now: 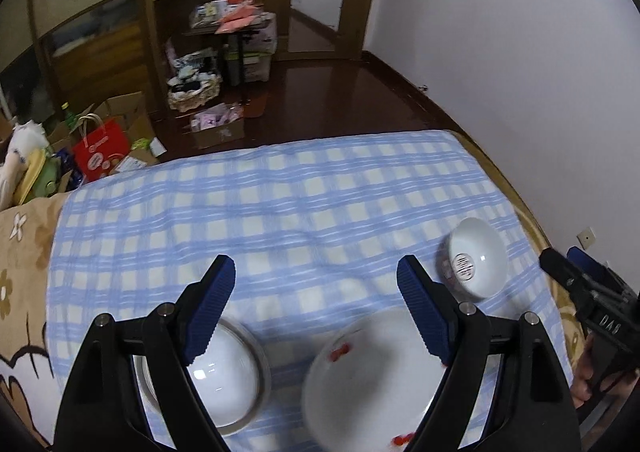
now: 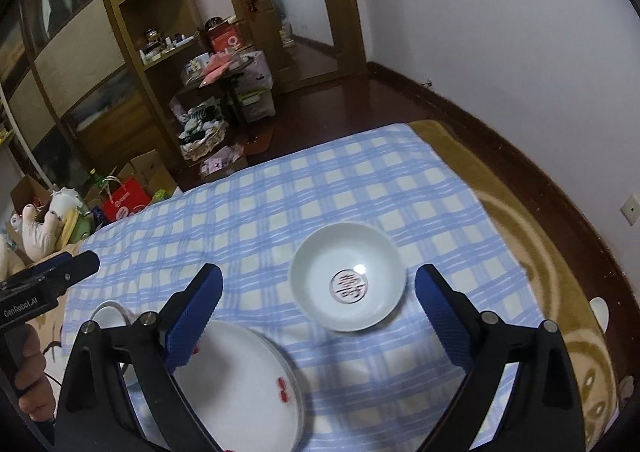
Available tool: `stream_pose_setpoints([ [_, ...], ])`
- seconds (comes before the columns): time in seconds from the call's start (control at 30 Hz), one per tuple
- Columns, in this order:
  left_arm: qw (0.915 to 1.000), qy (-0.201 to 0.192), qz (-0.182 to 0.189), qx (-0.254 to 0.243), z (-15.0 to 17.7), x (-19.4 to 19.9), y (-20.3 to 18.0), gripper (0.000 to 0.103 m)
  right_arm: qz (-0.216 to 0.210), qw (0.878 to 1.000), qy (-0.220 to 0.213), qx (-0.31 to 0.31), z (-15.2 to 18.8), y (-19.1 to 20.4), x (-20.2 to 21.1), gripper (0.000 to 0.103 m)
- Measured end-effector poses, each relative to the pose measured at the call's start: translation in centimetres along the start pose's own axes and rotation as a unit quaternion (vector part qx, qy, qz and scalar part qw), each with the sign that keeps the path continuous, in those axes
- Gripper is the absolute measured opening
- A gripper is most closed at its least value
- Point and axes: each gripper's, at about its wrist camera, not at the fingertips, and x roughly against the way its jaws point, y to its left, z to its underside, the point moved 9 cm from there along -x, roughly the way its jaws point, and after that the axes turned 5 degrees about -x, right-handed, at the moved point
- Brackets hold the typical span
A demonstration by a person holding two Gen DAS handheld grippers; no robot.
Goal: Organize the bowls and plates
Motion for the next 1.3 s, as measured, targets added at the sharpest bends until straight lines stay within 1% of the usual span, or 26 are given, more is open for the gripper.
stream_pose_setpoints([
  [0.23, 0.9996, 0.004, 0.009, -0.028, -1.9, -2.0, -3.8, 0.082, 0.013, 1.000, -0.017, -0.012, -0.7, -2.4, -0.6, 0.101],
  [0.37, 0.9993, 0.007, 0.014, -0.034, -2.6, -3.3, -5.0, 0.082, 0.019, 0.999, -0.014, -0.028, -0.8, -4.1, -1.5, 0.101],
  [0.5, 0.9991, 0.015, 0.022, -0.033, -3.0, -4.7, -6.1, 0.082, 0.015, 0.999, -0.012, -0.042, -0.9, -5.1, -2.2, 0.101],
  [0.6, 0.9989, 0.019, 0.026, -0.034, -3.2, -5.6, -6.9, 0.082, 0.015, 0.998, -0.011, -0.052, -0.8, -5.8, -2.9, 0.097],
  [0.67, 0.9987, 0.023, 0.028, -0.037, -3.3, -6.3, -7.5, 0.082, 0.015, 0.998, -0.005, -0.056, -0.6, -6.2, -3.5, 0.097],
  [0.87, 0.9976, 0.036, 0.034, -0.048, -3.1, -8.2, -9.3, 0.082, 0.016, 0.997, 0.011, -0.068, 0.0, -7.1, -5.0, 0.097],
  [0.97, 0.9967, 0.040, 0.022, -0.067, -3.0, -9.1, -10.0, 0.082, 0.016, 0.997, 0.015, -0.073, 0.1, -7.3, -5.6, 0.097],
  [1.03, 0.9961, 0.043, 0.021, -0.074, -2.8, -9.6, -10.4, 0.082, 0.015, 0.997, 0.019, -0.077, 0.2, -7.4, -6.0, 0.097],
  [1.17, 0.9951, 0.062, 0.033, -0.070, -1.8, -11.1, -10.9, 0.082, 0.017, 0.996, 0.028, -0.083, 0.7, -8.0, -6.8, 0.097],
  [1.3, 0.9929, 0.077, 0.040, -0.081, -0.9, -12.2, -11.8, 0.082, 0.016, 0.995, 0.038, -0.095, 1.1, -8.7, -7.8, 0.096],
])
